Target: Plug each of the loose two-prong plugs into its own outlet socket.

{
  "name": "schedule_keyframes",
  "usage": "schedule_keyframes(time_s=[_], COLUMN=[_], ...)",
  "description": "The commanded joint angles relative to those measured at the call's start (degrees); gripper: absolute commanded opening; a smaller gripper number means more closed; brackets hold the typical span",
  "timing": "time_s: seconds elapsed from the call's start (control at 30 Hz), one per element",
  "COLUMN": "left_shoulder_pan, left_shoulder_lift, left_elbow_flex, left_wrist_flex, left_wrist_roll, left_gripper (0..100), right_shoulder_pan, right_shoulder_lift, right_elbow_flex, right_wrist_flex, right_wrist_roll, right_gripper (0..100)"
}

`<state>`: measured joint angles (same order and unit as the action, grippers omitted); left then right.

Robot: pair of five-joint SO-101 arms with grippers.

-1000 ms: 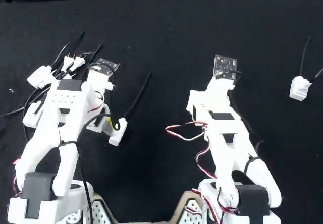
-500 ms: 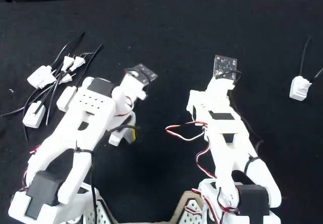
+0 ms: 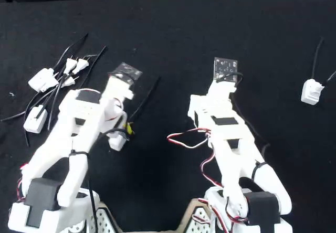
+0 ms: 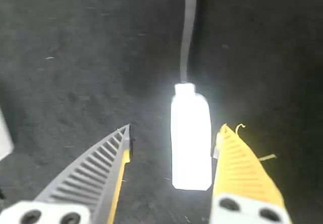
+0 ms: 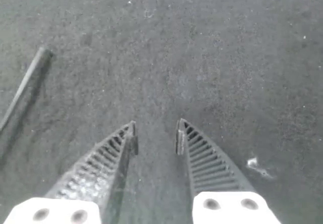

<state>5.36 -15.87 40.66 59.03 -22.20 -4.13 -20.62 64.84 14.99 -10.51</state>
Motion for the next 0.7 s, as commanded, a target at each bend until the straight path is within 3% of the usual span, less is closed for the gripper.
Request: schedule_keyframes(time_s=[0.0,0.47,0.67], left_shoulder_pan=[-4.6,-13.6,-17.9], left_shoulder_lift=[-0.3,-0.8,-0.3], left_elbow_flex=[-0.6,-5.9,-4.4], left_wrist_flex=[-1.8,-1.6,-8.3], left_wrist_roll=[-0.4,-0.2,0.0], left_gripper=[26,26,26], right_shoulder_pan=[-0.8,-0.8,-0.8], right_shoulder_lift=[-2.4,-2.4,-2.4], right_elbow_flex=[-0.8,-0.8,-0.7], right_wrist_flex=[-1.4,-1.4,-1.4], right_wrist_roll=[0.3,0.3,0.3], right_gripper=[12.0,12.0,12.0])
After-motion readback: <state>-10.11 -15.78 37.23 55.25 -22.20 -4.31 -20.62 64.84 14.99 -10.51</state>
